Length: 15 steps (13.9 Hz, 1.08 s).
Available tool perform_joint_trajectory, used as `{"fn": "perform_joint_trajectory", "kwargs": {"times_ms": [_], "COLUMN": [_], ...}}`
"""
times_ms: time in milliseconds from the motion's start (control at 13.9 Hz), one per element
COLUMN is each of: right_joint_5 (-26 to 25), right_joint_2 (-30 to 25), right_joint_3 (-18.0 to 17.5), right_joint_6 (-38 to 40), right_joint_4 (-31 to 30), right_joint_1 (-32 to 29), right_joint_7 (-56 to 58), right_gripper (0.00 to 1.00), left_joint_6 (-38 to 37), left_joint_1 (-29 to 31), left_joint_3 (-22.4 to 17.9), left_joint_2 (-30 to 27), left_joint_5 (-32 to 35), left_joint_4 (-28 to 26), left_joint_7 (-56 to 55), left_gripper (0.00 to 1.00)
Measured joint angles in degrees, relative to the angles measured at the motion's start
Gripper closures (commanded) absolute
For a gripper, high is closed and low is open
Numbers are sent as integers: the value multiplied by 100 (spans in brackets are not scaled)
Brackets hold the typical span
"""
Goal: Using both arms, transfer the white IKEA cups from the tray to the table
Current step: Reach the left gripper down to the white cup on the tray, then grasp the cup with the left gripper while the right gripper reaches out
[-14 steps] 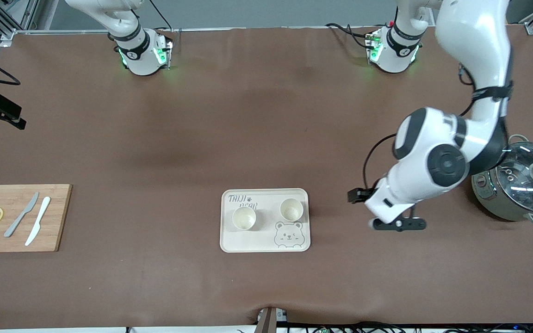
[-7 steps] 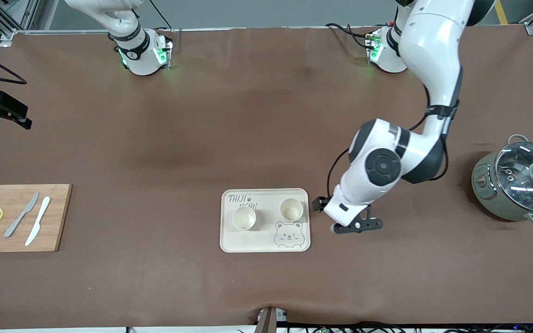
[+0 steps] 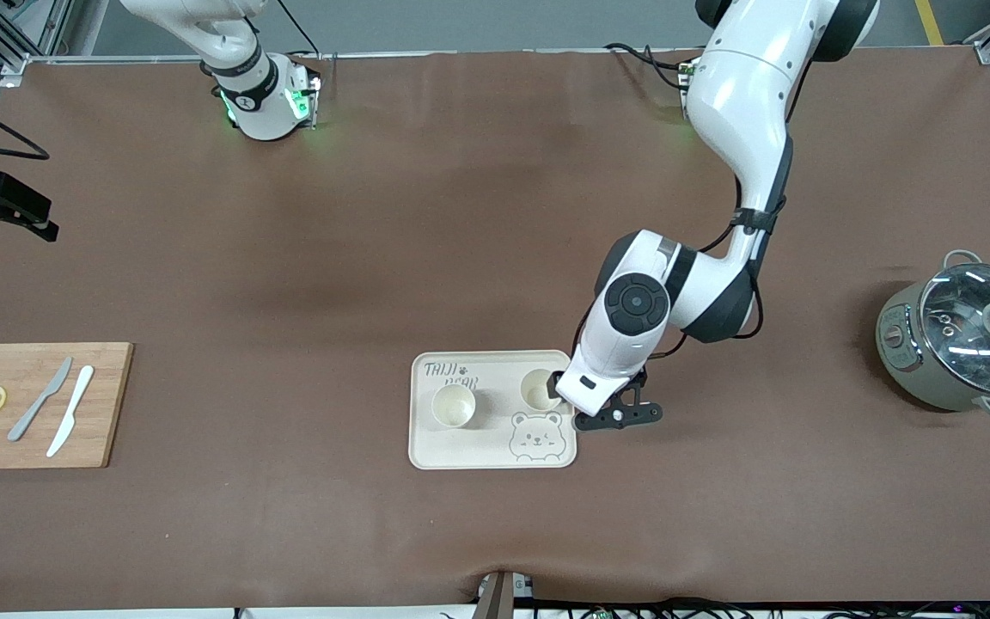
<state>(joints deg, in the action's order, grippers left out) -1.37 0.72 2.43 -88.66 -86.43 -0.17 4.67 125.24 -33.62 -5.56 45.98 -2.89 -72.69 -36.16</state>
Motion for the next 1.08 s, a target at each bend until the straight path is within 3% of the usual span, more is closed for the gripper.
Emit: {"fn": "perform_joint_trajectory", "kwargs": {"times_ms": [1076], "right_joint_5": [6], "right_joint_2": [183], "right_joint_3": [-11], "right_joint_6": [-121], "right_joint_4": [0], "right_joint_1": [35], "right_joint_7": [0], "right_gripper": [0], "left_joint_6": [361], "left_joint_1": [-320], "left_joint_3": [-15], "left_joint_2": [431], "left_joint_5": [-1], "left_joint_4": [32], "left_joint_7": [-307], "left_gripper": [0]}}
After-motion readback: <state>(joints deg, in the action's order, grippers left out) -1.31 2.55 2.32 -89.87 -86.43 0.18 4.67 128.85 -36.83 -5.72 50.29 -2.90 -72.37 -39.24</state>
